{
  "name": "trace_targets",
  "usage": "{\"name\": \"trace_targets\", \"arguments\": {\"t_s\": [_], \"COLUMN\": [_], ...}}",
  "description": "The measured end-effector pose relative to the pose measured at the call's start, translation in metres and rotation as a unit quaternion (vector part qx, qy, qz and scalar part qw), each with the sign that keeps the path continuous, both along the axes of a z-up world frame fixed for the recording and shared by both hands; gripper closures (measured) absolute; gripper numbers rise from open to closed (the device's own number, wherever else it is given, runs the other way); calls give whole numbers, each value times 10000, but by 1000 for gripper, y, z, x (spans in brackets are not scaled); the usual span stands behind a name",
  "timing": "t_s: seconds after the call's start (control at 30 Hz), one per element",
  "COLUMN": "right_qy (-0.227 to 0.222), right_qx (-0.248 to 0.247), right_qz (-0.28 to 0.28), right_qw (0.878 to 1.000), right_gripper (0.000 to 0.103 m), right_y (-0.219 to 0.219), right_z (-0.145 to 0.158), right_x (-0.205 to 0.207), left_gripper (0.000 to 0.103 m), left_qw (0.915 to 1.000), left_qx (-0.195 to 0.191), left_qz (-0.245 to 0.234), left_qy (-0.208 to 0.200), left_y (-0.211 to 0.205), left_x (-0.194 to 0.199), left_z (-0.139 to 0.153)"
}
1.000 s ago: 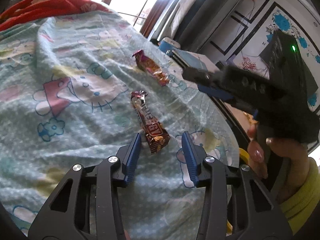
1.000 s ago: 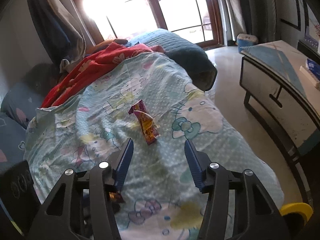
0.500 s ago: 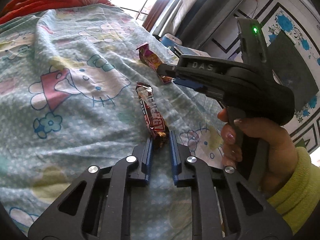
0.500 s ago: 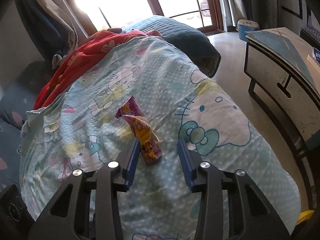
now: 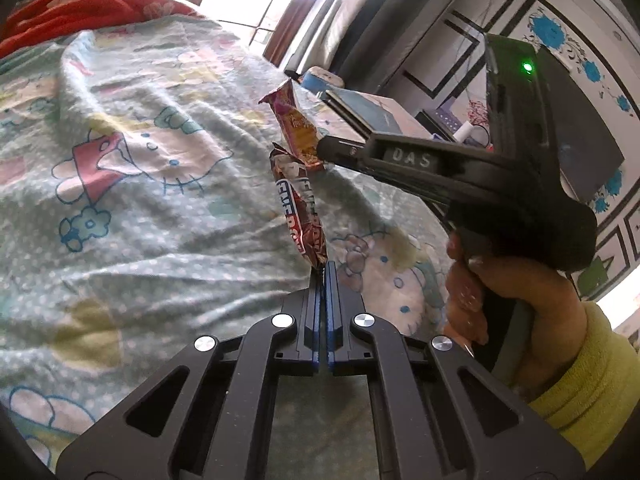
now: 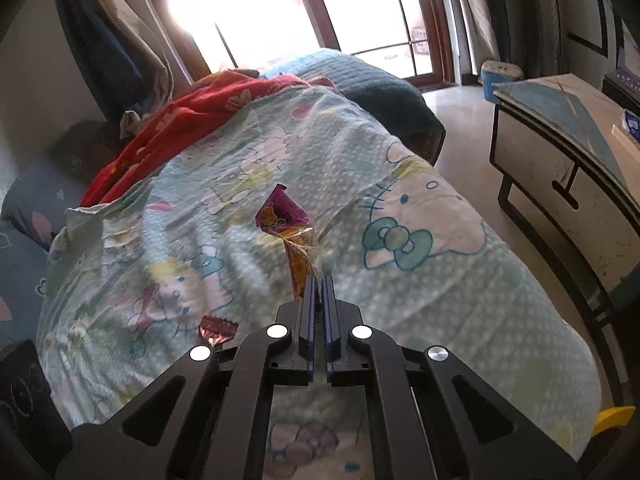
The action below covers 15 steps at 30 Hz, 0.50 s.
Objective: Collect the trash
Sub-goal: 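Grasp the brown candy bar wrapper with the left gripper while the right grasps the pink-orange wrapper, then lift and carry both candy wrappers with both grippers over the bin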
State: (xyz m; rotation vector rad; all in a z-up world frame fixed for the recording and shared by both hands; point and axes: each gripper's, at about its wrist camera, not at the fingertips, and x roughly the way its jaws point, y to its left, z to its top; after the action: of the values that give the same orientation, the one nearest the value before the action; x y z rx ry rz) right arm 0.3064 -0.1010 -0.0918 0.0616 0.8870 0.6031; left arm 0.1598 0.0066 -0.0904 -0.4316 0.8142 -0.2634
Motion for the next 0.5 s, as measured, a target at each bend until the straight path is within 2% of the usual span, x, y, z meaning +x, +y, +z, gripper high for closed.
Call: {"name": "trace_targets", "arguments": {"t_s": [0.3, 0.5], "right_qy": [-296, -336], "right_qx": [126, 275], "right_qz": [-305, -555], "right_qw": [9990, 9975], "right_gripper": [100, 100], "right_y": [-39, -70], "right_z": [15, 19], "right_x": [-34, -57], "left_gripper": [103, 103], "left_qw": [9996, 9984], "left_qx": [76, 186], "left_qz": [-123, -232], "left_qy": [-242, -471], "left_y": [-7, -18], "left_x": [-8, -14], "left_z": [16, 30]}}
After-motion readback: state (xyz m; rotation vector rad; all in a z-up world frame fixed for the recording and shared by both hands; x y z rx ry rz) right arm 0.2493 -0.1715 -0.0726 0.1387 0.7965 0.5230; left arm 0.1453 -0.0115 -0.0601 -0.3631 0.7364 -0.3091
